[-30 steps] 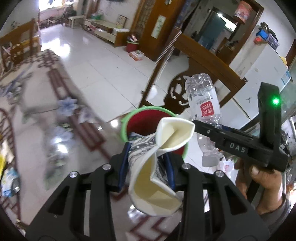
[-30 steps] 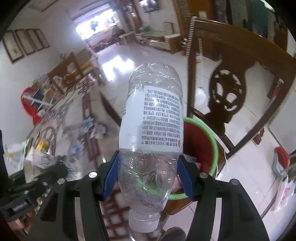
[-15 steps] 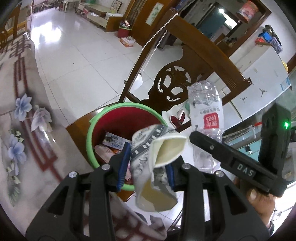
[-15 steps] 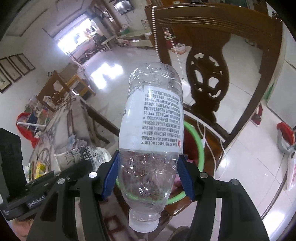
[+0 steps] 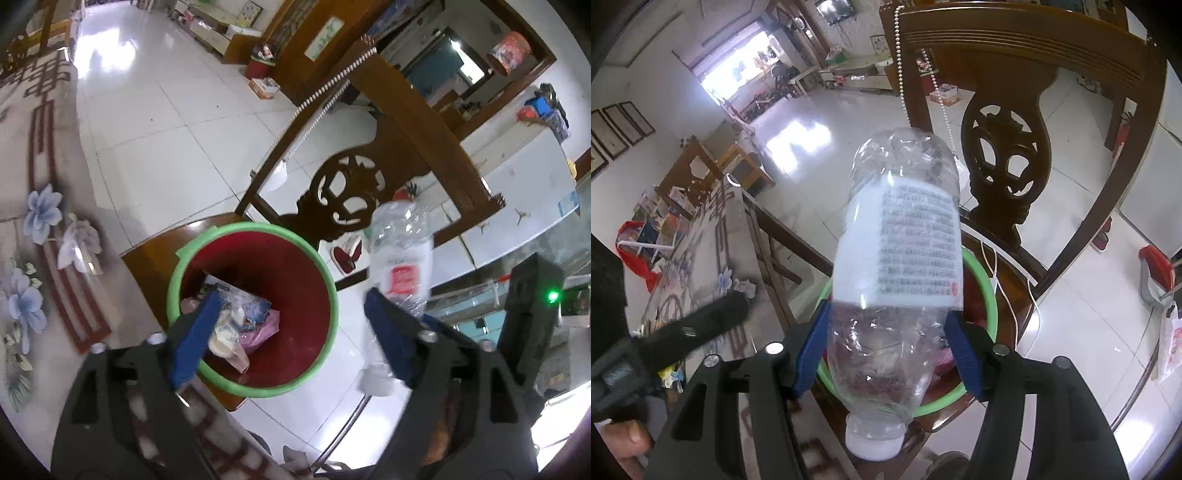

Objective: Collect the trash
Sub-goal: 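Carry the cup and bottle over the red bucket and open both tools, then move both tools back over the table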

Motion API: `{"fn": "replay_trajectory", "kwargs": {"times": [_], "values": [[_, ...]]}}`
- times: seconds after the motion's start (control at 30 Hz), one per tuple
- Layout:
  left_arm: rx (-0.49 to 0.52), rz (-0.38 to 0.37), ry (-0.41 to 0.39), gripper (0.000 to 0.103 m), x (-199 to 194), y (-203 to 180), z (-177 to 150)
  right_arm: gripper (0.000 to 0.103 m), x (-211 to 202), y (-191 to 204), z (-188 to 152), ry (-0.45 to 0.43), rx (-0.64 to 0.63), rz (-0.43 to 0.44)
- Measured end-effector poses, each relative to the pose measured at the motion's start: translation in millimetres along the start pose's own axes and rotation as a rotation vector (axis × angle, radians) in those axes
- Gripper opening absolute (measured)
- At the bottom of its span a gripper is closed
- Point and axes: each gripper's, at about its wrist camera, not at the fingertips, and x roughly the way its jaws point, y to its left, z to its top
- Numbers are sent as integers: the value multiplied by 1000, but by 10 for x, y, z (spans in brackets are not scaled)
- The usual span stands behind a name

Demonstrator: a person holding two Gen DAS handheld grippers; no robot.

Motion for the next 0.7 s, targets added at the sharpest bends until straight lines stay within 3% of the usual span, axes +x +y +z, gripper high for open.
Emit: {"fn": "replay_trajectory", "kwargs": {"times": [0.03,0.1,0.43,0.7], "values": [[-11,7,-13,88,-41,21,9,82,-7,28,5,-3,-6,-2],[-35,20,-45,94,-162,88,14,91,-53,108,-5,-30,-35,-19],[-46,117,-109,97,-844,428,-220,95,-66,535,-90,-58,-130,-21],[-79,212,-173,98,-1688,874,-692,95,-14,1252,-267,-29,-213,78]]}}
